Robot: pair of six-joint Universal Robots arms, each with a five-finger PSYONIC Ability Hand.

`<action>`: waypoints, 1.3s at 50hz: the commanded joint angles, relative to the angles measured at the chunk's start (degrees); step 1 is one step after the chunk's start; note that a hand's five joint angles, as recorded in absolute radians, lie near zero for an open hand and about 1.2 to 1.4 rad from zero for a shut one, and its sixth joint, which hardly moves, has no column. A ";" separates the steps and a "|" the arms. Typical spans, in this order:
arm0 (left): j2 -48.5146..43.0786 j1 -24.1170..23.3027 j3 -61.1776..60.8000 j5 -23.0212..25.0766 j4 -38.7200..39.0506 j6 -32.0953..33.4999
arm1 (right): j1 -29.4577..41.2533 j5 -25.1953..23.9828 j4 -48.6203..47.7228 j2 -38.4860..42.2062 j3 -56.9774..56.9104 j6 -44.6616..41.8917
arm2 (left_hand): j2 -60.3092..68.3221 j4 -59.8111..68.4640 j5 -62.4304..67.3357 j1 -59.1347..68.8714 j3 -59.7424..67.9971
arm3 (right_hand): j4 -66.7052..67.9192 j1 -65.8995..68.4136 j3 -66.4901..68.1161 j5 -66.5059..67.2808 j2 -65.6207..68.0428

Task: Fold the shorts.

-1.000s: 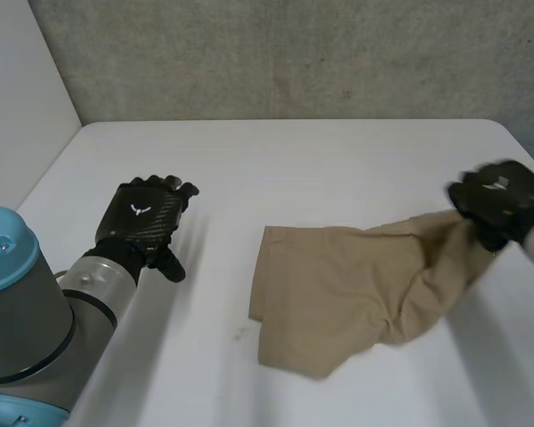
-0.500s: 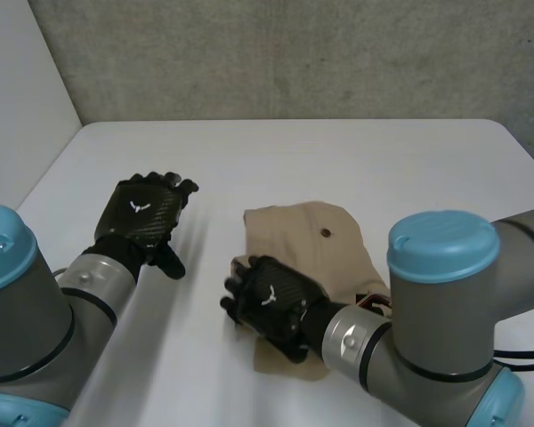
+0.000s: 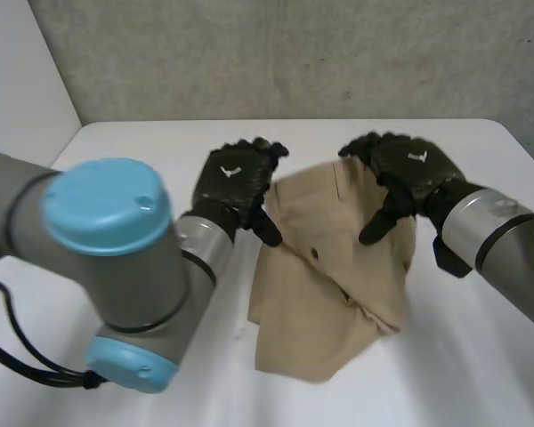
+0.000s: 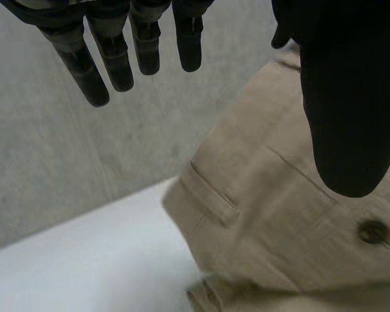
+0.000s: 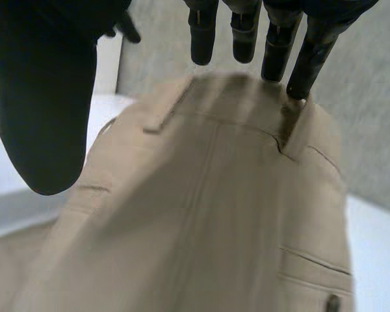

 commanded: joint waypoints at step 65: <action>-17.50 -0.96 17.02 6.83 -12.08 3.41 | -12.66 -2.53 1.54 -6.06 12.10 -8.38 | 65.96 65.88 66.06 64.81 64.85 | 10.36 12.37 12.72 10.19 11.60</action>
